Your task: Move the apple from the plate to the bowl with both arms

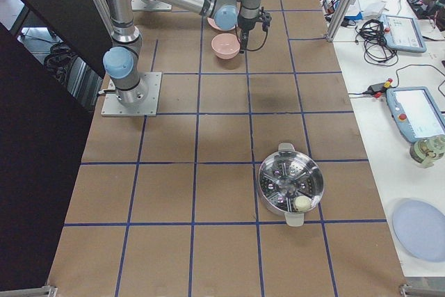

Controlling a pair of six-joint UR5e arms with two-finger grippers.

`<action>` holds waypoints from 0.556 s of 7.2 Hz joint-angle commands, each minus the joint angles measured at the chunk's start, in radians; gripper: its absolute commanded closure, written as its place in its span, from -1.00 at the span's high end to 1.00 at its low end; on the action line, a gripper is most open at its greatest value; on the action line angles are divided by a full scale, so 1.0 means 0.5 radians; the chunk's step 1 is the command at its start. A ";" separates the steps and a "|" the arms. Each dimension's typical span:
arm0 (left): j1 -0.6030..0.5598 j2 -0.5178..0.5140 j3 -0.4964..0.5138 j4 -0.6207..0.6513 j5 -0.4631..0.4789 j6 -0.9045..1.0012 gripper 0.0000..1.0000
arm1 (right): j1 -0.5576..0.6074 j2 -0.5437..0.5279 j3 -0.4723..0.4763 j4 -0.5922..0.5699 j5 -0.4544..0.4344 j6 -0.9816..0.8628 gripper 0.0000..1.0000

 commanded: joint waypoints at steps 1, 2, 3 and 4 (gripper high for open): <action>-0.241 -0.214 0.336 0.006 -0.077 -0.231 -0.47 | -0.023 -0.230 -0.262 0.300 -0.055 -0.006 1.00; -0.404 -0.474 0.639 -0.012 -0.071 -0.424 -0.47 | -0.004 -0.264 -0.293 0.298 -0.031 -0.003 1.00; -0.521 -0.656 0.827 -0.012 -0.065 -0.459 -0.47 | 0.005 -0.270 -0.284 0.313 -0.031 -0.003 1.00; -0.549 -0.655 0.814 -0.024 -0.065 -0.444 -0.47 | -0.016 -0.273 -0.275 0.313 -0.040 -0.055 1.00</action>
